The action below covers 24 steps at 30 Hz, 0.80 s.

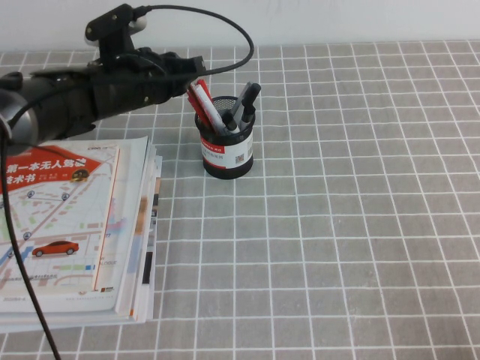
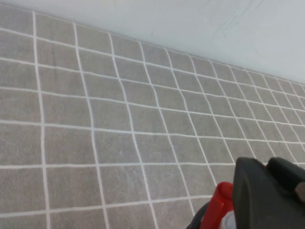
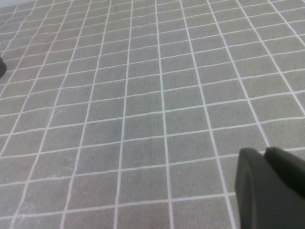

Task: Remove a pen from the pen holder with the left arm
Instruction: 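Take a marker out of the pen holder and lay it on the table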

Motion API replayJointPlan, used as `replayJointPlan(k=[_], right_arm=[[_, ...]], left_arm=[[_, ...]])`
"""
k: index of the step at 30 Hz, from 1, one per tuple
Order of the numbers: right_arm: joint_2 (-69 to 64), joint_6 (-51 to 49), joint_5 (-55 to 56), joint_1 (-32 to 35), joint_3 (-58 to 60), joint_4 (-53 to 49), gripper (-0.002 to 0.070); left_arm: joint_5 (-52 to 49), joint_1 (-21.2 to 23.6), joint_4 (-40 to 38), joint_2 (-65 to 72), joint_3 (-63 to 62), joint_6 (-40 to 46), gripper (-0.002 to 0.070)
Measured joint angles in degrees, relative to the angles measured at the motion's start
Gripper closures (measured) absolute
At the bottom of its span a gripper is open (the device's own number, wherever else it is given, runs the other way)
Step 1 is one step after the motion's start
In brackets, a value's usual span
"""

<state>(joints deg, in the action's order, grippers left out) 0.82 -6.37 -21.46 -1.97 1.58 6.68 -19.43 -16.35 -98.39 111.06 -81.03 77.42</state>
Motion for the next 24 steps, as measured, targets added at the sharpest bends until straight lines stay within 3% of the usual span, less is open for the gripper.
replayJointPlan(k=[18,22,24], right_arm=[[0.0,0.0,0.0,0.0,0.0,0.0,0.0688],[0.0,0.0,0.0,0.0,0.0,0.0,0.0689],[0.0,0.0,0.0,0.0,0.0,0.0,0.0688]], left_arm=[[1.1,0.0,3.1,-17.5,0.0,5.0,0.0667],[0.6,0.0,11.1,-24.4,0.0,-1.6,0.0667],[-1.0,0.0,19.2,-27.6,0.0,-8.2,0.0667]])
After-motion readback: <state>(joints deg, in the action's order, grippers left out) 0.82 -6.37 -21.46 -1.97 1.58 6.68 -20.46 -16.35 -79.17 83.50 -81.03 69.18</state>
